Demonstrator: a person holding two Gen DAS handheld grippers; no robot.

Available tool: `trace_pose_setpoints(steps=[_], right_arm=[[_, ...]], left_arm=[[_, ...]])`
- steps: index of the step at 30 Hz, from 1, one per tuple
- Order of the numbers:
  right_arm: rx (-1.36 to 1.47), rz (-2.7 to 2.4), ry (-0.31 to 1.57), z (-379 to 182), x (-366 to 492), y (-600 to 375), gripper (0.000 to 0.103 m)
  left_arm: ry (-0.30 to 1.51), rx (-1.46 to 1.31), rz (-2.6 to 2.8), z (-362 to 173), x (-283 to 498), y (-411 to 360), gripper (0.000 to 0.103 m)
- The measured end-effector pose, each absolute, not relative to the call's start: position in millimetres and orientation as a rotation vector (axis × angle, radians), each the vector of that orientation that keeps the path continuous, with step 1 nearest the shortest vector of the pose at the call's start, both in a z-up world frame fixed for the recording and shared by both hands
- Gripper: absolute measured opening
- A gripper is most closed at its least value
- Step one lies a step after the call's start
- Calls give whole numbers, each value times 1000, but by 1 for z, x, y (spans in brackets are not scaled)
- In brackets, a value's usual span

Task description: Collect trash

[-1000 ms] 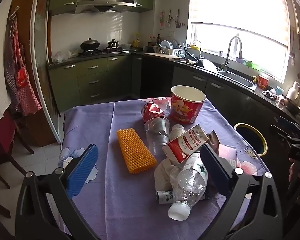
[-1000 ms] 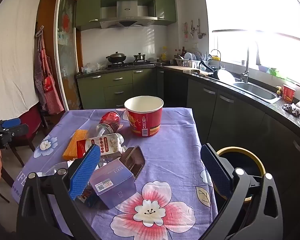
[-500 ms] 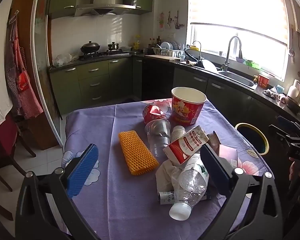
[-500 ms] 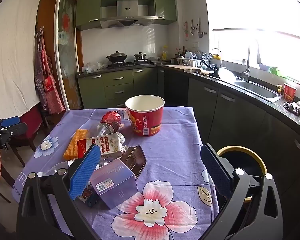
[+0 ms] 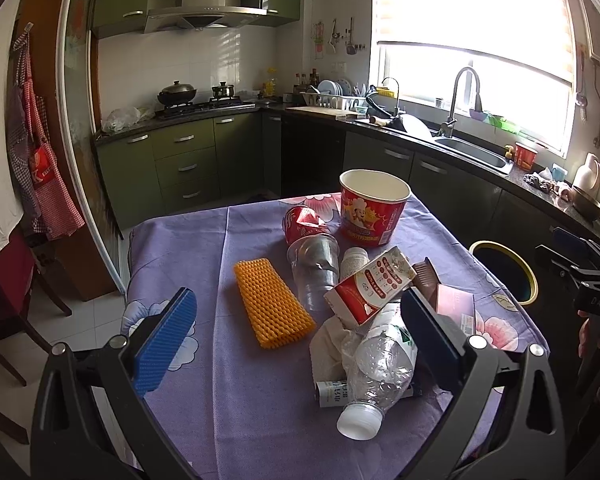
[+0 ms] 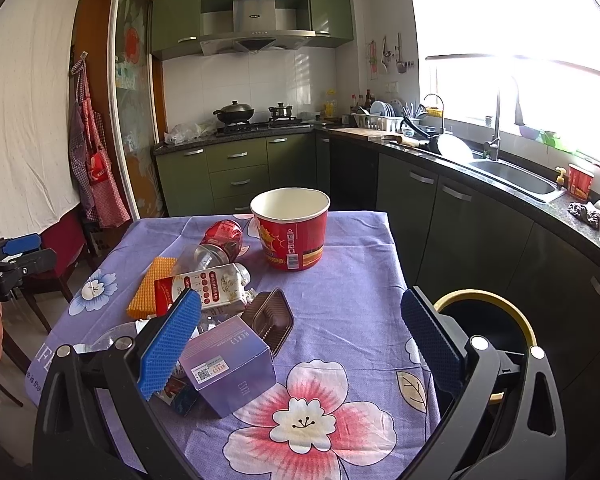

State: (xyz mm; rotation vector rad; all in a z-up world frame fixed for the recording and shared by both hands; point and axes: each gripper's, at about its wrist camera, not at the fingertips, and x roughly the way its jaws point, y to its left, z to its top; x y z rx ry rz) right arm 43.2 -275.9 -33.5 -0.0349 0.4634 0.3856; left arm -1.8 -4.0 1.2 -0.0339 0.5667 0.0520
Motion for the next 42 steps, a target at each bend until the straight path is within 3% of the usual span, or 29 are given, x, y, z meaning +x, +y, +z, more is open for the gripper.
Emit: trace_pose_setpoints(steps=[42], right_arm=[[-33,393,476,-39,46,-274,99]], left_arm=[[577,-30,48,-4,1,-5,97]])
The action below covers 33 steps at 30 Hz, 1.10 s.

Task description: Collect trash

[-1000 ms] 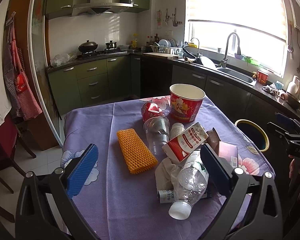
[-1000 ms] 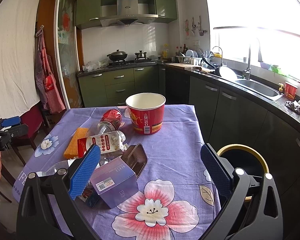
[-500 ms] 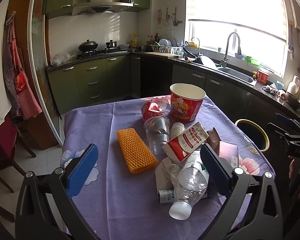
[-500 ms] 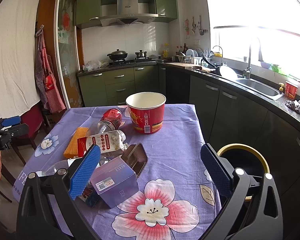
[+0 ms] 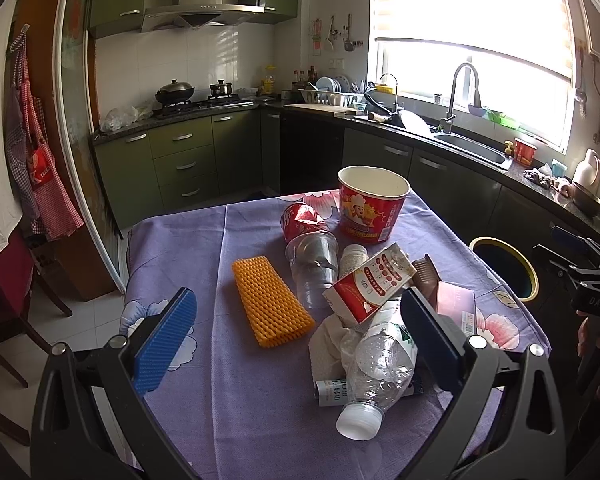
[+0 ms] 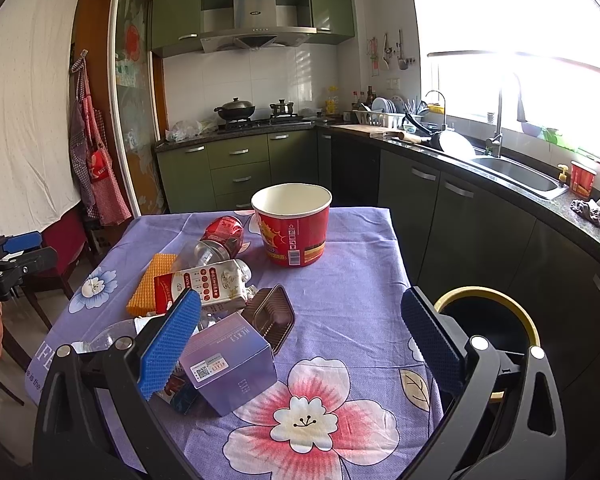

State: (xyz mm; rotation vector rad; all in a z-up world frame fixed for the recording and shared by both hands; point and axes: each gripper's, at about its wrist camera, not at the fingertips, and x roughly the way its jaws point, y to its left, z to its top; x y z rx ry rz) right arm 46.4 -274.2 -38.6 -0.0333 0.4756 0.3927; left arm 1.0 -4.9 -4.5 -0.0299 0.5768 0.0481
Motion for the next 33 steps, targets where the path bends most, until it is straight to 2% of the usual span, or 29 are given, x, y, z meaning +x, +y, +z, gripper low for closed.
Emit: trace_pose_setpoints(steps=[24,29,33], right_arm=[[-30,399,529,-51,67,-273,99],[-40,453,574,-37,97,-270,99],[-26,501,674,-5,157,-259,99]], left_arm=[[614,-16,32,-6,26,-6,97],[626,-39,47,-7,53,10,97],[651,-63,82,-9,93,34,97]])
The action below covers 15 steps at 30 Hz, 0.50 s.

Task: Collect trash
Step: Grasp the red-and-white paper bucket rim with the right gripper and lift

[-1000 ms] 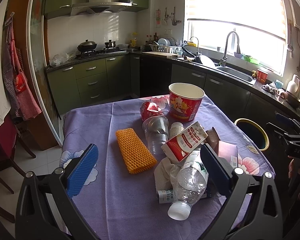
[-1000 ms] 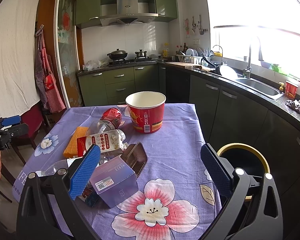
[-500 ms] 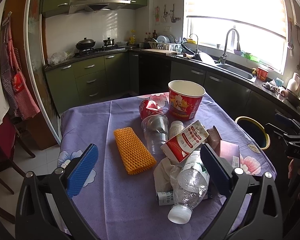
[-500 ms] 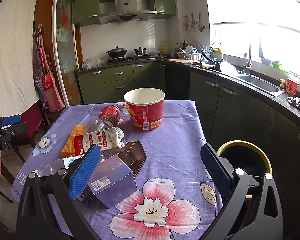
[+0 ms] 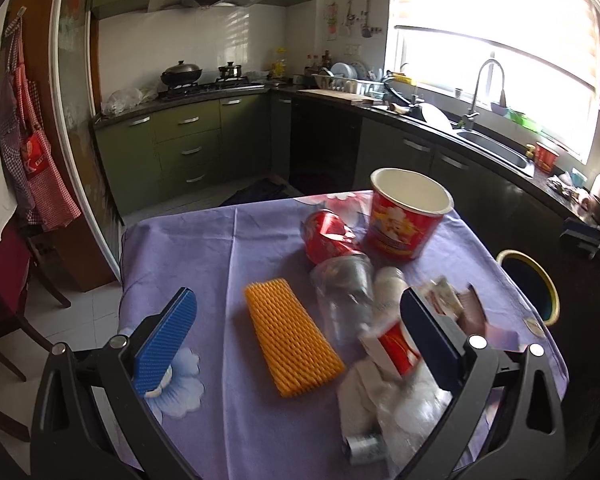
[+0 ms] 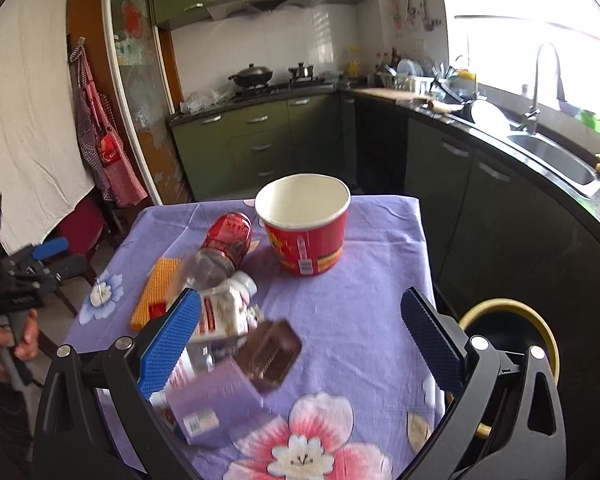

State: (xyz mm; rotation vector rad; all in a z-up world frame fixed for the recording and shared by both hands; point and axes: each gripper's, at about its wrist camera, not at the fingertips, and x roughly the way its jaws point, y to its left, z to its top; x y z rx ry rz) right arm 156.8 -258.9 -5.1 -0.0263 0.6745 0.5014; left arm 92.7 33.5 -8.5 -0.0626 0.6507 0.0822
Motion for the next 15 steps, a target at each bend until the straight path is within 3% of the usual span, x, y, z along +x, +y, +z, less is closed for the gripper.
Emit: trace_pose_setpoints(steps=[6,15], right_arm=[[-84,427,899,11,294,-223,97],[-89,341,1304,-69,424,-186,50]], left_arm=[[711,-122,113,-27,157,63,97],[778,-167,115,-69,188,78,97]])
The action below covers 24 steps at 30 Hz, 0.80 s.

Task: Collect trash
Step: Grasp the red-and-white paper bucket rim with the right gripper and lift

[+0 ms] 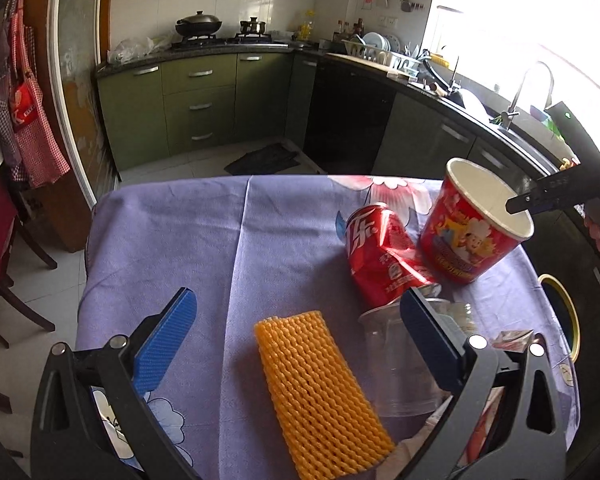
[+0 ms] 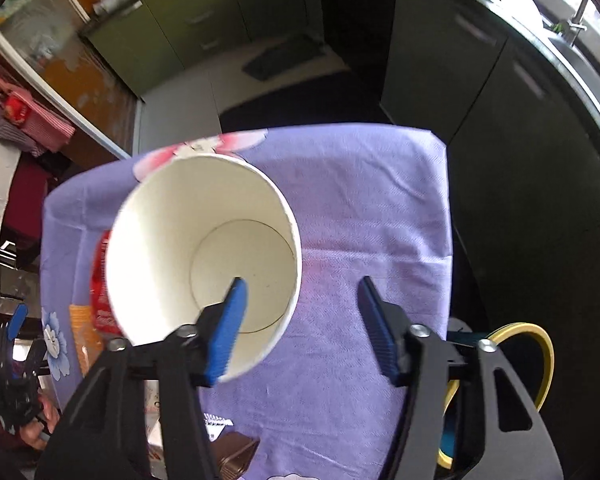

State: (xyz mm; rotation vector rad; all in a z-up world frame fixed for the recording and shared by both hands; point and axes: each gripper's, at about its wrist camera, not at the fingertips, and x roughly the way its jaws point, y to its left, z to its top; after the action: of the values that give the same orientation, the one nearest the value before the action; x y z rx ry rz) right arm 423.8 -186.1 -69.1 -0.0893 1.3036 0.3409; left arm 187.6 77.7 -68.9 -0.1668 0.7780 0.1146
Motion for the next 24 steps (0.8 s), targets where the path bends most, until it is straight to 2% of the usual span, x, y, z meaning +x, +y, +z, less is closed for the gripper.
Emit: trace_pose_setpoints(steps=[2,4,6,8,15,19,24], right_arm=[[-90,334,1333,-80,432,-182,44],[-103,315,1366,-91,440,-179,43],[-99,310,1391,-98,447,-177,34],[-89,313,1408,-106,453,-176,6],[-22,352,1375,-81,448,-202,5],[62,301,1314,-39,422,-273,5],[162,112,1294,-31,383,-398,5]], left_arm=[[792,-169,100,-74,191,79,97],[794,-175,90,-77,191,79,97],[791,-169,83,-77,192,77,97],[786,-164,77,-77,191,75,97],[787,-166,59,-77,191,73,97],[787,-147,44,-77,190,66,97],[782,-117,20,-75,186,53,97]])
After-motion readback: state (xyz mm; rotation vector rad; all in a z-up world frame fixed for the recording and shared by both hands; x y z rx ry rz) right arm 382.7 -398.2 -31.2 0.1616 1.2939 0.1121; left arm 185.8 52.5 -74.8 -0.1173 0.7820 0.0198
